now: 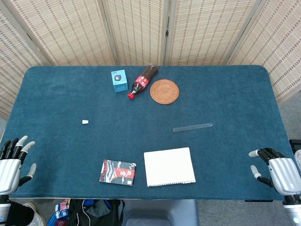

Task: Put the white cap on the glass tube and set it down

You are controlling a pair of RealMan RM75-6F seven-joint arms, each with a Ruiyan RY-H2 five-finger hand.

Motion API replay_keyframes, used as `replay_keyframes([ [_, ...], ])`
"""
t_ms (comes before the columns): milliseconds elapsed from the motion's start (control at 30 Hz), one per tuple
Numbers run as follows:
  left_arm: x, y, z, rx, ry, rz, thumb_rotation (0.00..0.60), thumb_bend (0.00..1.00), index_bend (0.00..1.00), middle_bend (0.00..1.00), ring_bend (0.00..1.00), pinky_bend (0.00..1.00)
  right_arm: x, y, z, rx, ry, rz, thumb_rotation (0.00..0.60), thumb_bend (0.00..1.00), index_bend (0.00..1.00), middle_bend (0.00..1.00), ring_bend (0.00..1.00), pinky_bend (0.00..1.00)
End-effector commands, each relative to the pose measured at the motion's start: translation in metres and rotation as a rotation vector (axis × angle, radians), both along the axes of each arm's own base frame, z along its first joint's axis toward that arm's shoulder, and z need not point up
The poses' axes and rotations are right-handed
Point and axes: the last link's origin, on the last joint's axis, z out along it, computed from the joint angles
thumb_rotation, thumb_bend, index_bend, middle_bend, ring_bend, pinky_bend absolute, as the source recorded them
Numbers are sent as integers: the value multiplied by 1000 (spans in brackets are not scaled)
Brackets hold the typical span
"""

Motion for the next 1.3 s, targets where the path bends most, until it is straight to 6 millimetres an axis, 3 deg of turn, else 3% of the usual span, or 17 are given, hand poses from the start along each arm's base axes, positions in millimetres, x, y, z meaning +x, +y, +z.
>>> replay_keyframes([
  [33, 0, 0, 0, -2, 0, -1, 600, 384, 172, 79, 39, 0, 0, 0, 0, 0, -1, 0, 600, 350, 383, 408, 291, 404],
  [433, 2, -1, 1, 2, -4, -7, 600, 383, 176, 79, 39, 0, 2, 2, 2, -5, 3, 9, 600, 350, 383, 408, 291, 404],
  [667, 2, 1, 2, 7, -1, -12, 600, 384, 183, 79, 39, 0, 10, -9, 4, 15, 37, 26, 600, 350, 383, 409, 291, 404],
  [967, 3, 2, 3, 5, 4, -21, 600, 383, 183, 79, 39, 0, 44, -61, 6, 76, 125, 111, 600, 350, 383, 483, 407, 489],
  [1300, 4, 4, 4, 2, 14, -25, 600, 384, 183, 79, 39, 0, 88, -141, -23, 213, 164, 176, 600, 350, 383, 695, 689, 836],
])
